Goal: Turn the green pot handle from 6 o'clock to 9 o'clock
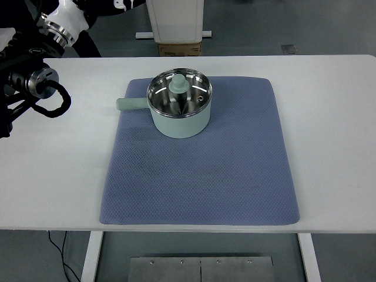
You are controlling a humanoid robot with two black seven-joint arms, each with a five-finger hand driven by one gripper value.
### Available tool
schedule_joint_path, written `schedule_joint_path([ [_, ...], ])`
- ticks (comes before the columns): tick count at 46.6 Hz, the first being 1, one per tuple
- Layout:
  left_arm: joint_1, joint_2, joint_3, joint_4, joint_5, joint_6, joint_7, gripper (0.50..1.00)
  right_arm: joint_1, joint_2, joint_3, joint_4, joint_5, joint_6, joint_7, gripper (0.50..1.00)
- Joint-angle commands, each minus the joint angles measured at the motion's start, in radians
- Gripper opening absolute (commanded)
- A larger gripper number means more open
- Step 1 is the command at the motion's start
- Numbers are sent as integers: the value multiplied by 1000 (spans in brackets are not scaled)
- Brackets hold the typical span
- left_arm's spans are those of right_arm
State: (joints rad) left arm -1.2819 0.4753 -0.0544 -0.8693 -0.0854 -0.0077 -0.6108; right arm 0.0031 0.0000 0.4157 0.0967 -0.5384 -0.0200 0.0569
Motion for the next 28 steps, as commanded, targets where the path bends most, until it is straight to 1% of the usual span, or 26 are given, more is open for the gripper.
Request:
schedule_joint_path([
  [1, 53, -1, -61, 3, -30, 0, 0, 1000, 0, 0, 0, 0, 0, 0, 0, 1000],
  [8, 139, -4, -166, 30, -39, 5, 0, 1000, 0, 0, 0, 0, 0, 0, 0, 1000],
  [12, 168, -32, -216, 59, -77, 5, 0, 1000, 0, 0, 0, 0, 0, 0, 0, 1000],
  [16, 194, -52, -251, 84, -123, 3, 35, 1000, 0, 0, 0, 0, 0, 0, 0, 1000],
  [18, 208, -63, -263, 96, -143, 0, 43, 1000, 0, 0, 0, 0, 2, 0, 0, 1000],
  [23, 243, -116, -297, 134, -172, -6, 46, 1000, 5, 0, 0, 3, 0, 2, 0, 1000],
  [28, 277, -179, -334, 196, -186, -5, 49, 1000, 5, 0, 0, 0, 2, 0, 0, 1000],
])
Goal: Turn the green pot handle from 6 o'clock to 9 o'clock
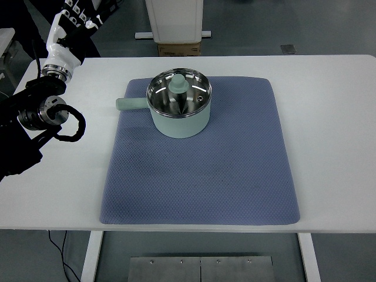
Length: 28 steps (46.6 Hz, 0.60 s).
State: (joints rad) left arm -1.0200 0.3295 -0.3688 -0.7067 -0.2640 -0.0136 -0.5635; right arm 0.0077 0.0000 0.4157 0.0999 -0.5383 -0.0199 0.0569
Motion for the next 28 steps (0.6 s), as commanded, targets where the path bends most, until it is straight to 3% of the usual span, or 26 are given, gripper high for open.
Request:
schedule_joint_path([
  [1, 21, -46, -28, 45, -9, 1, 2, 1000, 0, 0, 0, -3, 0, -2, 0, 1000],
  [8, 49, -113, -47, 115, -9, 0, 8, 1000, -5, 0, 0, 0, 0, 0, 0, 1000],
  [28, 83, -176, -122, 205, -31, -45, 10, 1000, -6, 0, 2, 0, 0, 1, -3, 1000],
])
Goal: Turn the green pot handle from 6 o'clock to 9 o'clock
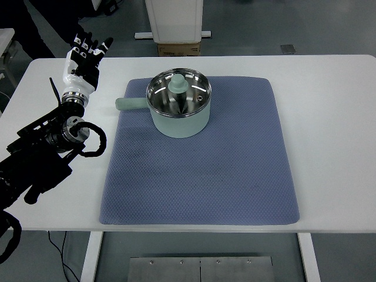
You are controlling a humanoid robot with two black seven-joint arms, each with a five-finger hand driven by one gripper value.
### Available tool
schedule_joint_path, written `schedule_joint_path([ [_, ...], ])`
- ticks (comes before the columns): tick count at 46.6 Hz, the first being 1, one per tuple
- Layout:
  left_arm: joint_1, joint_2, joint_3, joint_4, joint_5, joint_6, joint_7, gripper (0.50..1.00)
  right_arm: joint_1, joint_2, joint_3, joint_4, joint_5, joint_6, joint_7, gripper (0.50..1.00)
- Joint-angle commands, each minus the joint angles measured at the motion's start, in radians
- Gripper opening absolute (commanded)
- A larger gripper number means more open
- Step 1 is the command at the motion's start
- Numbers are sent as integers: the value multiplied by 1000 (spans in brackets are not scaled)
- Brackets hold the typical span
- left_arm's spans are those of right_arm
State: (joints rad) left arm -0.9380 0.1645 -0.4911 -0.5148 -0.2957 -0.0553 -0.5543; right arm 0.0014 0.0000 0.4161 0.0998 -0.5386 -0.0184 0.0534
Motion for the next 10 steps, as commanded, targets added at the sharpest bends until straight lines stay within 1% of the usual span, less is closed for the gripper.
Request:
schedule_joint_path([
  [1, 1, -14, 0, 16, 3, -6, 0, 1000, 0, 0, 1, 0, 0, 0, 0, 1000],
  [10, 1, -26, 0, 25, 4, -23, 0, 1000, -3, 0, 1, 0, 0, 0, 0, 1000],
])
